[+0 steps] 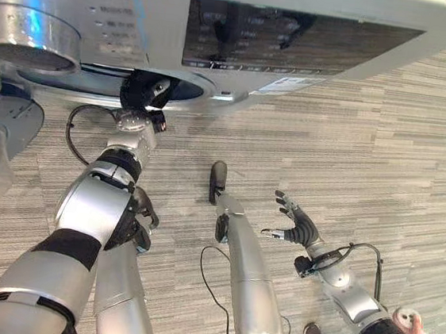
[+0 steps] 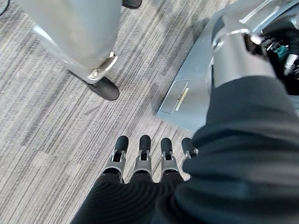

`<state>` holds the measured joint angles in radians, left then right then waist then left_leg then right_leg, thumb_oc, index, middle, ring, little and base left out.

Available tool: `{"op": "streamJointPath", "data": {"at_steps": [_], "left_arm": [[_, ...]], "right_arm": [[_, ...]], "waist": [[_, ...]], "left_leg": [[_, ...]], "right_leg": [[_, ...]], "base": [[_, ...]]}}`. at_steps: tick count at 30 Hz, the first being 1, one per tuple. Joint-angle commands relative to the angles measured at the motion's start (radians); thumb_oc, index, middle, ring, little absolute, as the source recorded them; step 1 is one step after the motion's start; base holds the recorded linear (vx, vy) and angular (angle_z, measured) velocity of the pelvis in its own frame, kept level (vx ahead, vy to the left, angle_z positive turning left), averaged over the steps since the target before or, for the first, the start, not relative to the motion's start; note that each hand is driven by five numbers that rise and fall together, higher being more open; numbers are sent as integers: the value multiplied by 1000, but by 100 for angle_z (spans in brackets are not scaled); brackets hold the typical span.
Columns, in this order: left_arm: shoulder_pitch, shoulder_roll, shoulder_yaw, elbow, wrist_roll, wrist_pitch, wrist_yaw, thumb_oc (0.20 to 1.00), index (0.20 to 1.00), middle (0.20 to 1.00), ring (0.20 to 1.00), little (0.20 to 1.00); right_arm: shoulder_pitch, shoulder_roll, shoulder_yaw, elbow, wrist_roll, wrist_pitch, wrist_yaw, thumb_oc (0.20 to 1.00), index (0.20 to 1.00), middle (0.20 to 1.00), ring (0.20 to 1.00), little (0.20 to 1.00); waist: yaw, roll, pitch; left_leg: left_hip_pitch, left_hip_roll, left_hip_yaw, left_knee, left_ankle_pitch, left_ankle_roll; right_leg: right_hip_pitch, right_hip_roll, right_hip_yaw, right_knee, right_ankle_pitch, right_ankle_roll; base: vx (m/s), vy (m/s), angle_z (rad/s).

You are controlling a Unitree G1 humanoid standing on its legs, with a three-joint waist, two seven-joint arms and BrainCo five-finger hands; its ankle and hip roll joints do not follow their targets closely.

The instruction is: Grab the laundry basket,head to the washer,open it,put in the laundry and shut it.

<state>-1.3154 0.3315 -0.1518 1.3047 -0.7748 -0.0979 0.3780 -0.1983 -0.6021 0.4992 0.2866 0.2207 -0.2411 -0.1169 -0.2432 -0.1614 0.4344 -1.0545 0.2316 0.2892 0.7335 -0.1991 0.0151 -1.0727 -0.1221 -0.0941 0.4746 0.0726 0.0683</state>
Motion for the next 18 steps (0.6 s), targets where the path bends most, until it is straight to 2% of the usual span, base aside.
{"op": "streamJointPath", "data": {"at_steps": [1, 2, 5, 9, 12, 14, 15, 18], "left_arm": [[-20, 37, 39, -92, -107, -112, 3, 379, 379, 379, 379, 379], [-22, 44, 40, -102, -122, -117, -6, 200, 200, 200, 200, 200], [-34, 58, 40, -142, -180, -145, -18, 200, 200, 200, 200, 200], [-86, 69, 14, -231, -274, -202, -30, 200, 200, 200, 200, 200], [-108, 59, 6, -332, -314, -259, -8, 200, 200, 200, 200, 200], [-120, 45, 9, -445, -340, -331, 24, 200, 200, 200, 200, 200], [-111, 40, 1, -490, -328, -347, 32, 200, 200, 200, 200, 200], [-72, 22, 13, -612, -333, -409, 44, 200, 200, 200, 200, 200]], "right_arm": [[42, -29, -14, -54, 5, -32, -35, 1000, 1000, 1000, 1000, 1000], [45, -26, -18, -50, 4, -31, -38, 1000, 1000, 1000, 1000, 1000], [53, -23, -34, -45, 4, -31, -43, 1000, 1000, 1000, 1000, 1000], [85, -23, -61, -40, 9, -27, -33, 1000, 1000, 1000, 1000, 1000], [108, -30, -78, -42, 2, -23, -27, 1000, 1000, 1000, 1000, 1000], [121, -31, -92, -48, 0, -22, -29, 1000, 1000, 1000, 1000, 1000], [122, -28, -94, -47, 0, -22, -30, 1000, 1000, 1000, 1000, 1000], [120, -22, -97, -52, -7, -19, -38, 1000, 1000, 1000, 1000, 1000]], "waist": [[-23, 21, 5], [-26, 19, 4], [-31, 22, 1], [-36, 44, -7], [-27, 60, -15], [-17, 73, -18], [-14, 77, -18], [-5, 79, -13]], "left_leg": [[-28, 23, -72, 89, -61, -73], [-33, 24, -68, 94, -64, -72], [-29, 22, -56, 86, -69, -68], [-22, 7, -42, 72, -65, -65], [-6, -2, -39, 57, -57, -64], [2, -7, -41, 50, -51, -66], [6, -9, -41, 46, -48, -67], [16, -18, -46, 30, -41, -72]], "right_leg": [[-4, 0, 13, -7, -26, 101], [-8, 1, 16, -9, -24, 102], [-11, -2, 27, -23, -16, 108], [-12, -9, 48, -43, -7, 114], [-2, -16, 52, -47, -10, 116], [5, -21, 53, -45, -13, 116], [8, -24, 52, -44, -14, 116], [23, -32, 42, -61, -9, 114]], "base": [[37, 70, -8], [45, 65, -9], [52, 75, -10], [61, 63, -12], [44, 25, -3], [23, -3, 6], [10, -6, 3], [-12, -12, 8]]}}
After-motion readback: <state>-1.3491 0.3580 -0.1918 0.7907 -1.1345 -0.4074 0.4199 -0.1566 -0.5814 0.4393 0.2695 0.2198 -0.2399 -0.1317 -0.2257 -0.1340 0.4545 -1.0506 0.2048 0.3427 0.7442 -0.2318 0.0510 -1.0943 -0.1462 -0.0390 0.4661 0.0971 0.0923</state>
